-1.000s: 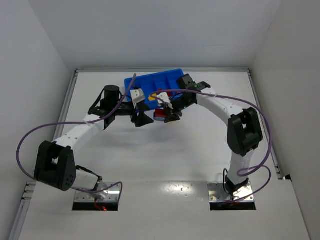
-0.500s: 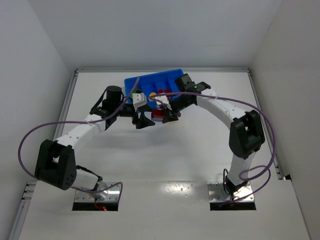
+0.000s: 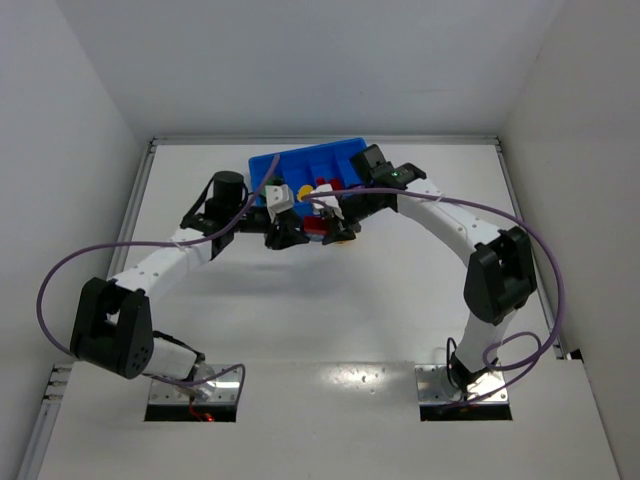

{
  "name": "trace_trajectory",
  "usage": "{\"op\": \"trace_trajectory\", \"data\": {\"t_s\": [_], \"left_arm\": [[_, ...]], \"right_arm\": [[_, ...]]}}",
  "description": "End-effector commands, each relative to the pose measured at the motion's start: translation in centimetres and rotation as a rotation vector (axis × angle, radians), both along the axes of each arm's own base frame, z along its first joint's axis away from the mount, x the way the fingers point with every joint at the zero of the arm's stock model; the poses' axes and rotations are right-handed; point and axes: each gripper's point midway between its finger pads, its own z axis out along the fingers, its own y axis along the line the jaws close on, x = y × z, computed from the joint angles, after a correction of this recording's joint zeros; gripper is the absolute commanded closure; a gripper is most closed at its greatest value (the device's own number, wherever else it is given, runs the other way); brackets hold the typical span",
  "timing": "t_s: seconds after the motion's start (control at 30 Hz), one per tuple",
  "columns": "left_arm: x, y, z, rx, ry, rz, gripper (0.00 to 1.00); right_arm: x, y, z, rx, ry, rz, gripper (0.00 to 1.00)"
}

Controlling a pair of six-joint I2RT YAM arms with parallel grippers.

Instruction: Sort the legos into containers by color

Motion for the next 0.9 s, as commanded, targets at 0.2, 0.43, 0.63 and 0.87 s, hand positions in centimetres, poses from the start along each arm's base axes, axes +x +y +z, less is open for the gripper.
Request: {"op": "trace_trajectory", "data": {"t_s": [0.2, 0.43, 0.63, 0.87], "left_arm": [[1.6, -0.8, 2.9, -0.075, -0.094, 0.016, 0.76], [1.3, -0.3, 2.2, -0.06, -0.058, 0.051, 0.93], [0.6, 0.0, 1.2, -0.041, -0.043, 0.056, 0.97], [0.6, 0.4, 0.3, -0.007, -0.044, 0.064, 1.0]], "right_arm": [[-1.4, 1.7, 3.0, 0.099, -0.004, 0.045, 0.87], [-0.1, 2.1, 4.4, 0.143, 0.015, -0.098, 0.34], [-0.2, 1.7, 6.4, 0.187, -0.026, -0.14, 0.31], [0.0, 1.4, 7.7, 0.196, -0.024, -0.157, 0.35]]}}
